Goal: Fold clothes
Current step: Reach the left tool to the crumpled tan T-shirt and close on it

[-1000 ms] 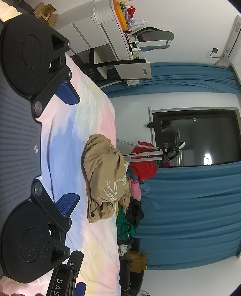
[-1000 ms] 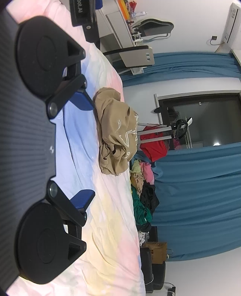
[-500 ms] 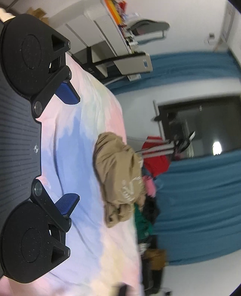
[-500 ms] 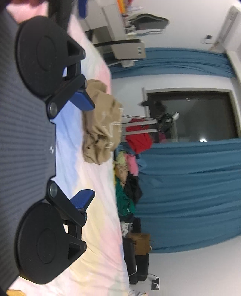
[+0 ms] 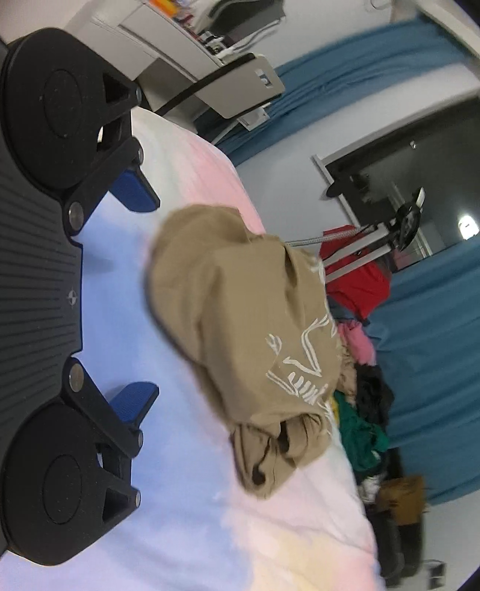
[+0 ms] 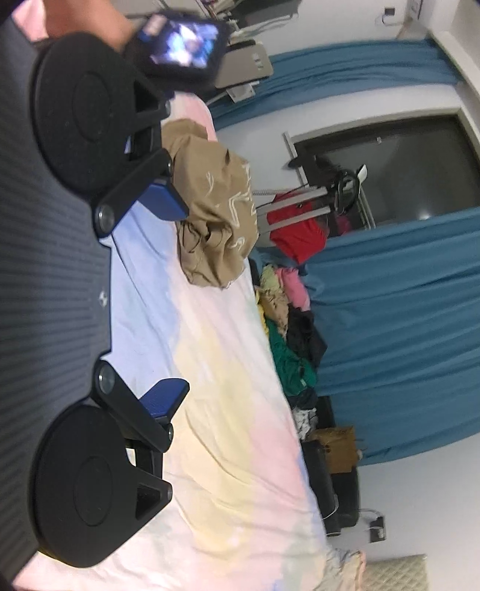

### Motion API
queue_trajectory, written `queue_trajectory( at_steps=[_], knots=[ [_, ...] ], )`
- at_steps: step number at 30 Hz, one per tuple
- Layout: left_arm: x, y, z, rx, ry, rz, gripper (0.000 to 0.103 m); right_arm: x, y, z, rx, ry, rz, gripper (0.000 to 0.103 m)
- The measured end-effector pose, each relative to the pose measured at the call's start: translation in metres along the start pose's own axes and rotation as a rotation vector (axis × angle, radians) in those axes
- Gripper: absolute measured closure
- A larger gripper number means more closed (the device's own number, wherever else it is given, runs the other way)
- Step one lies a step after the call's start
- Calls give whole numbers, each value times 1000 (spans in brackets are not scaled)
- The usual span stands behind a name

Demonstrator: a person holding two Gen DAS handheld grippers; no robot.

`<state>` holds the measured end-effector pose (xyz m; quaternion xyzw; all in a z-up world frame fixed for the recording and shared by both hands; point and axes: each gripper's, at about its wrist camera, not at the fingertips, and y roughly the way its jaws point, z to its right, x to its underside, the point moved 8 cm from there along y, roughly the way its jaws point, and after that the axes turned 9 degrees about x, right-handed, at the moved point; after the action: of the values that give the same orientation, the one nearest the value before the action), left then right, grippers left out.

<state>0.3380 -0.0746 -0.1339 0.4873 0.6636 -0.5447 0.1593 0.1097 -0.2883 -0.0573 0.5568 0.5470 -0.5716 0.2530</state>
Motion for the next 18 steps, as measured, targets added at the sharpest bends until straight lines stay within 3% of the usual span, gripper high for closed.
queue_trajectory(
  at_steps=[2, 4, 7, 9, 10, 11, 16, 18],
  knots=[
    [-14, 26, 7, -7, 46, 5, 9, 5, 10, -3, 8, -20, 1, 9],
    [-23, 52, 9, -70, 106, -10, 14, 11, 21, -5, 20, -50, 5, 9],
    [-33, 79, -3, -91, 26, -47, 34, 16, 37, -6, 33, -56, 1, 9],
    [-39, 76, -13, -47, -64, -5, 65, 19, 45, -5, 41, -55, 0, 9],
    [-41, 72, -18, -20, -111, 19, 73, 20, 48, -5, 46, -56, -1, 9],
    [-43, 67, -23, 7, -157, 42, 90, 20, 51, -5, 49, -55, -1, 9],
    [-39, 1, -37, 113, -259, 198, 94, 16, 50, -4, 64, -56, 26, 9],
    [-30, -36, -43, 148, -311, 226, 94, 11, 46, -3, 64, -60, 49, 9]
  ],
)
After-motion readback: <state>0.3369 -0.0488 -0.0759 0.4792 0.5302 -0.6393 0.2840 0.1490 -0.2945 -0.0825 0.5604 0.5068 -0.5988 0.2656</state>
